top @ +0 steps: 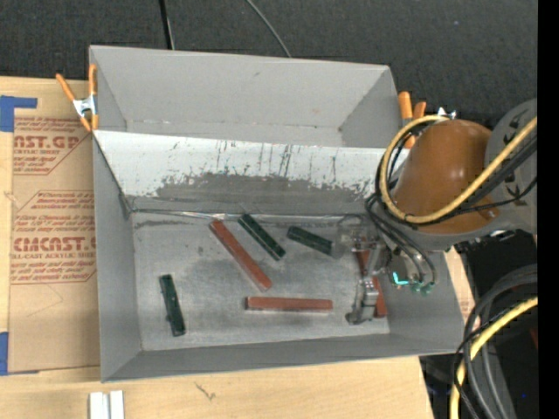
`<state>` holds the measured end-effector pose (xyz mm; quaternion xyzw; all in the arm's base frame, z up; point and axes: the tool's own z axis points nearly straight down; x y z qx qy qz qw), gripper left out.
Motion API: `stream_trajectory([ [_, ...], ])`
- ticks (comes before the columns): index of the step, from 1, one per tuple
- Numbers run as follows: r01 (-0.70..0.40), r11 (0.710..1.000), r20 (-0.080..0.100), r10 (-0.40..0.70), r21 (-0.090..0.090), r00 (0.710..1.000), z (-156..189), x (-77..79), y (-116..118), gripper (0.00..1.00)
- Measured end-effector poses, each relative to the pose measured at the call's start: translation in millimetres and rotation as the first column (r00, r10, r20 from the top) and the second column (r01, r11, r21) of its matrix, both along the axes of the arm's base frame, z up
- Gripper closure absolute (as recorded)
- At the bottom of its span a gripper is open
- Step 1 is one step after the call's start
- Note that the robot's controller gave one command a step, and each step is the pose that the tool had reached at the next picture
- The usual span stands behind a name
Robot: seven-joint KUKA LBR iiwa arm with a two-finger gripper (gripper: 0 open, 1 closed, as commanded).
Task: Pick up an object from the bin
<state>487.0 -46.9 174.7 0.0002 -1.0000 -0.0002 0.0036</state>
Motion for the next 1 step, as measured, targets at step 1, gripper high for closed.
stream_trajectory([
  [1,-0.001,1.000,0.008,0.001,-0.001,1.000,3.3,1.9,0.1,0.00],
])
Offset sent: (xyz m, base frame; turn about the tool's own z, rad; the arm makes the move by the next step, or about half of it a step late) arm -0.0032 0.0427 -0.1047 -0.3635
